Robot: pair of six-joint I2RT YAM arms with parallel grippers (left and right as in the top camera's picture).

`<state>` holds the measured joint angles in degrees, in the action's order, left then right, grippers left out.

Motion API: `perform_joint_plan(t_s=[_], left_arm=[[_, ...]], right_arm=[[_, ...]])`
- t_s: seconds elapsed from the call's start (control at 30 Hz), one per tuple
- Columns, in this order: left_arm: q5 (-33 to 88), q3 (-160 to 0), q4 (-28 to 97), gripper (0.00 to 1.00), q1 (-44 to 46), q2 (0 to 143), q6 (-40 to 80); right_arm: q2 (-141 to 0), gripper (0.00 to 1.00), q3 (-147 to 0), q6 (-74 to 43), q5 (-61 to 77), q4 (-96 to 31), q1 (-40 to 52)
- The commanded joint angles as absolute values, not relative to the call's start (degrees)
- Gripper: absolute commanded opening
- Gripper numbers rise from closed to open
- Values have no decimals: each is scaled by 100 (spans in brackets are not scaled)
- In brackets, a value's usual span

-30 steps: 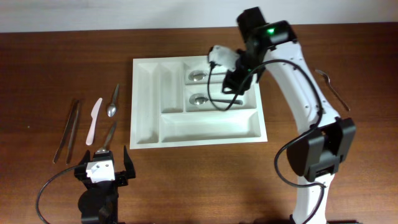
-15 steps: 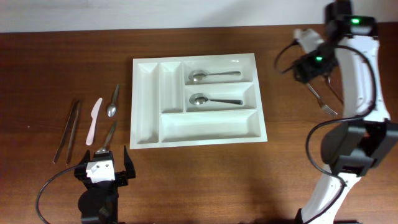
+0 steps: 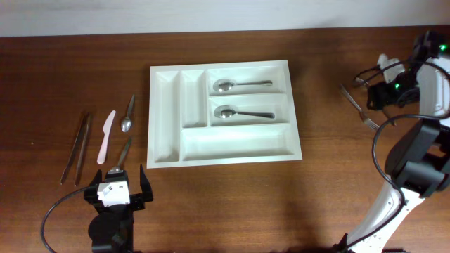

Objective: Pack container
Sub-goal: 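Move the right gripper to the right-side knife and grasp it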

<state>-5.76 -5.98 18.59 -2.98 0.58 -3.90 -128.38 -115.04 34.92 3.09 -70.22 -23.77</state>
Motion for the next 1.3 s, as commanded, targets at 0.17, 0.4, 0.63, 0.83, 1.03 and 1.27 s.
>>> perform_joint_plan(t_s=[0.17,0.4,0.63,0.83,1.03,1.27], left_arm=[[-532,-572,1844,99,-320,30,-484],[-532,-572,1844,99,-320,30,-484],[-532,-572,1844,99,-320,30,-484],[-532,-572,1844,99,-320,30,-484],[-532,-572,1844,99,-320,30,-484],[-532,-572,1844,99,-320,30,-484]], right_arm=[[-13356,67,-11229,3883,858,-6947,-2250],[-13635,66,-10814,3876,860,-6587,-2250],[-13638,33,-10551,3850,862,-6302,-2252],[-13635,4,-10554,3588,939,-6320,-2246],[-13616,4,-10687,3430,1013,-6416,-2209],[-13426,4,-12191,3356,1186,-7116,-1636]])
